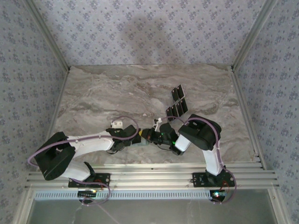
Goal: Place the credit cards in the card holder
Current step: Insert the credit card into the card slot.
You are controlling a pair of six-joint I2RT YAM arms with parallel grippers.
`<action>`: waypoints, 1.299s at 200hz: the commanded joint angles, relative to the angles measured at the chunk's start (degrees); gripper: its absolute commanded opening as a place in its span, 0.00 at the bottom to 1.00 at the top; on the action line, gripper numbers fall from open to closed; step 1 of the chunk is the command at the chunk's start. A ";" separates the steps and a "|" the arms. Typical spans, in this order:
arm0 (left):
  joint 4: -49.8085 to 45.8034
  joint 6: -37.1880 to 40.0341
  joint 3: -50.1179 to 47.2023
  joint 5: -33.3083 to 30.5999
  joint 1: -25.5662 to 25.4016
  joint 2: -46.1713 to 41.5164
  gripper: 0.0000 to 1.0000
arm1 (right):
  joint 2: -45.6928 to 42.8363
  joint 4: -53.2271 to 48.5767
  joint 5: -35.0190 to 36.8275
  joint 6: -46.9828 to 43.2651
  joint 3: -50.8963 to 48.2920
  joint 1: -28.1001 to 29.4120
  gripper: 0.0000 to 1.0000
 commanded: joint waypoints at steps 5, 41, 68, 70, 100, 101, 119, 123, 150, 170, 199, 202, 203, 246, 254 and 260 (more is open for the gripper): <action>-3.40 -0.06 -1.33 2.07 -0.67 0.28 1.00 | 0.98 -2.94 -0.57 -0.22 0.40 0.43 0.00; -3.46 -0.06 -1.23 2.11 -0.67 0.28 1.00 | 0.07 -6.81 -0.39 -1.39 1.08 0.74 0.00; -3.45 -0.06 -1.22 2.06 -0.68 0.30 1.00 | -0.67 -9.86 -0.10 -2.54 2.21 1.03 0.00; -3.45 -0.06 -1.22 2.08 -0.67 0.35 1.00 | -0.69 -10.03 -0.10 -2.66 2.25 1.01 0.00; -3.52 -0.06 -1.05 2.11 -0.73 0.41 1.00 | -0.83 -10.63 0.48 -3.01 2.33 0.90 0.00; -3.53 -0.06 -1.05 2.11 -0.70 0.39 1.00 | -0.85 -10.61 0.49 -3.03 2.32 0.91 0.00; -3.54 -0.06 -1.05 2.06 -0.76 0.37 1.00 | -0.91 -10.51 1.03 -3.06 1.75 0.52 0.00; -3.54 -0.06 -1.09 2.10 -0.76 0.34 1.00 | -0.89 -10.54 1.11 -3.07 1.54 0.50 0.00; -3.61 -0.06 -1.13 2.02 -0.75 0.37 1.00 | -0.87 -11.36 0.81 -3.29 1.77 0.03 0.00; -3.63 -0.06 -1.09 1.98 -0.75 0.32 1.00 | -0.98 -12.85 0.39 -3.57 2.46 0.23 0.00; -3.62 -0.10 -1.00 2.03 -0.76 0.34 1.00 | -1.20 -15.43 0.22 -4.42 3.97 0.99 0.00; -3.63 -0.06 -0.90 2.02 -0.75 0.37 1.00 | -1.27 -15.67 0.30 -4.41 4.09 1.00 0.00; -3.63 -0.06 -0.89 1.98 -0.75 0.32 1.00 | -1.29 -15.72 0.31 -4.43 4.08 1.04 0.00; -3.89 0.12 -0.70 1.99 -0.75 0.09 1.00 | -2.12 -18.60 -0.26 -5.19 4.88 1.03 0.06; -3.95 0.12 -0.60 2.02 -0.79 0.00 1.00 | -2.86 -19.29 -0.34 -5.48 4.87 0.86 0.13; -4.11 0.12 -0.38 2.00 -0.76 -0.19 1.00 | -3.63 -19.92 -0.47 -5.79 4.84 0.66 0.17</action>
